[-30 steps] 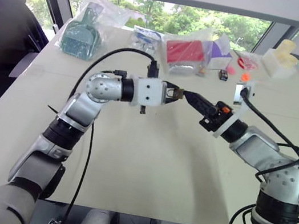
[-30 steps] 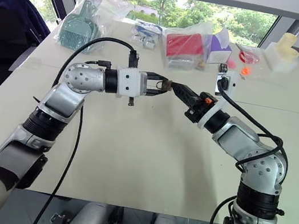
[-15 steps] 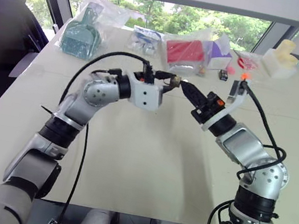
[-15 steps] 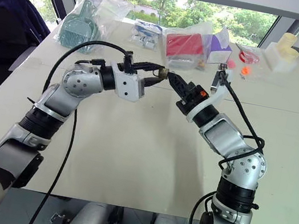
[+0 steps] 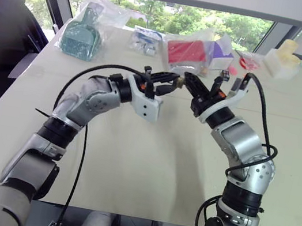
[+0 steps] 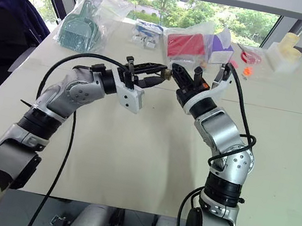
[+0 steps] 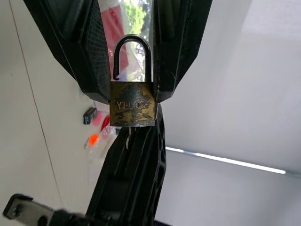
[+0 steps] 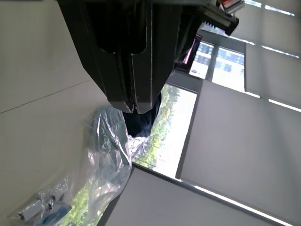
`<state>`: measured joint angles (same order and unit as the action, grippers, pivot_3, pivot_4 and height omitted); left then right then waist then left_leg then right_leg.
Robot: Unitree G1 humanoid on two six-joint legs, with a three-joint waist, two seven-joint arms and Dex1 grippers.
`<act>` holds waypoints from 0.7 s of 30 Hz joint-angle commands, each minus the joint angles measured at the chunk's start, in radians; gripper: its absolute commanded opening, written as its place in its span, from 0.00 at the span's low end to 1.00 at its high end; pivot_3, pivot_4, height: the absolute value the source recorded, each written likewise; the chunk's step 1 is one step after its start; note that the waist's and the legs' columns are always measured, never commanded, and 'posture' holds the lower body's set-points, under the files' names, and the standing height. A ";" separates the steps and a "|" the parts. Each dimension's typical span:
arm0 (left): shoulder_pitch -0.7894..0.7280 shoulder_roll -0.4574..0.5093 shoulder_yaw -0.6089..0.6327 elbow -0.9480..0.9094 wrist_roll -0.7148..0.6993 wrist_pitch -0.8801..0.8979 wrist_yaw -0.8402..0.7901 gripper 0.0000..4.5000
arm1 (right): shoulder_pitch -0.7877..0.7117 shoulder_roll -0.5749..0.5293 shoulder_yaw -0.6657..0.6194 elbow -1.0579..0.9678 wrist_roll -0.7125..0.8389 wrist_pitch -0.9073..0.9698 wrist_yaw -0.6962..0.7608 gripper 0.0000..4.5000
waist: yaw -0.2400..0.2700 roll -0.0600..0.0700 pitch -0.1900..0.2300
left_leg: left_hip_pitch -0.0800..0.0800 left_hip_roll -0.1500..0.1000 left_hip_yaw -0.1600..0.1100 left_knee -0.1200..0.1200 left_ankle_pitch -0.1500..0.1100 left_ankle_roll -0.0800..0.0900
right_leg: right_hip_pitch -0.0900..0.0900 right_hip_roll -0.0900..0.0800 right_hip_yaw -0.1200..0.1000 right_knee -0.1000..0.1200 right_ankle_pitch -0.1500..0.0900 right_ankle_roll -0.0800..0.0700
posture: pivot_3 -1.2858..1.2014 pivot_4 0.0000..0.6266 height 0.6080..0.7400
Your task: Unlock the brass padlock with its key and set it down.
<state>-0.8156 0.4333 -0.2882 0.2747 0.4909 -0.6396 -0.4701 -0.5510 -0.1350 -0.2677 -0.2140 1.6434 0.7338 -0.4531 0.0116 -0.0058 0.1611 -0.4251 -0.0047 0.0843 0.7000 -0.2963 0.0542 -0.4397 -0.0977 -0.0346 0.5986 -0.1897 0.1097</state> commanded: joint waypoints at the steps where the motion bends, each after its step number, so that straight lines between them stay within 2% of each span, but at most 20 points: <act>1: -0.053 -0.009 0.002 0.008 -0.155 0.046 -0.112 0.15 | 0.018 -0.133 0.017 -0.040 -0.180 0.005 0.158 0.13 | 0.001 0.000 0.000 | 0.000 0.000 0.000 0.000 0.000 0.000 | 0.000 0.000 0.000 0.000 0.000 0.000 | 0.52 0.24 1.00; 3: -0.067 -0.008 0.007 0.033 -0.196 0.072 -0.156 0.15 | 0.033 -0.213 0.027 -0.060 -0.251 0.007 0.266 0.29 | -0.002 0.000 0.000 | 0.000 0.000 0.000 0.000 0.000 0.000 | 0.000 0.000 0.000 0.000 0.000 0.000 | 0.52 0.24 1.00; 4: -0.079 -0.005 0.007 0.045 -0.211 0.074 -0.174 0.15 | 0.044 -0.267 0.031 -0.069 -0.288 0.016 0.330 0.45 | -0.003 0.000 0.000 | 0.000 0.000 0.001 0.000 0.000 0.001 | 0.000 0.000 0.000 0.000 0.000 0.000 | 0.52 0.24 1.00; 6: -0.100 -0.002 0.004 0.067 -0.230 0.072 -0.199 0.15 | 0.057 -0.353 0.042 -0.071 -0.341 0.043 0.434 0.62 | -0.004 0.000 0.000 | 0.000 0.000 0.001 0.000 0.000 0.001 | -0.001 0.000 0.001 0.000 0.000 0.000 | 0.52 0.24 1.00; 9: -0.116 -0.001 0.001 0.091 -0.241 0.059 -0.213 0.15 | 0.072 -0.422 0.055 -0.068 -0.368 0.078 0.544 0.94 | -0.007 0.000 0.000 | 0.000 0.000 0.001 0.000 -0.001 0.001 | 0.000 0.000 0.001 -0.001 0.000 0.000 | 0.52 0.24 1.00; 12: -0.121 -0.002 -0.001 0.101 -0.244 0.043 -0.216 0.15 | 0.076 -0.438 0.061 -0.069 -0.397 0.086 0.603 0.94 | -0.008 0.000 0.000 | 0.001 0.001 0.001 0.000 0.000 0.001 | 0.000 0.001 0.001 -0.001 0.000 0.000 | 0.52 0.24 1.00; 21: -0.108 -0.015 -0.015 0.079 -0.231 0.019 -0.215 0.15 | 0.052 -0.372 0.096 -0.071 -0.428 0.106 0.656 0.94 | 0.002 0.000 0.000 | 0.000 0.001 0.001 0.000 0.000 0.001 | 0.000 0.000 0.001 -0.001 0.000 0.000 | 0.52 0.24 1.00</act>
<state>-0.9134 0.4237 -0.3023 0.3904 0.2718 -0.6040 -0.6894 -0.4743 -0.5129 -0.1612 -0.2432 1.2125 0.8425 0.1875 0.0133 -0.0056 0.1613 -0.4247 -0.0040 0.0850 0.7002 -0.2967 0.0549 -0.4397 -0.0974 -0.0339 0.5980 -0.1897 0.1100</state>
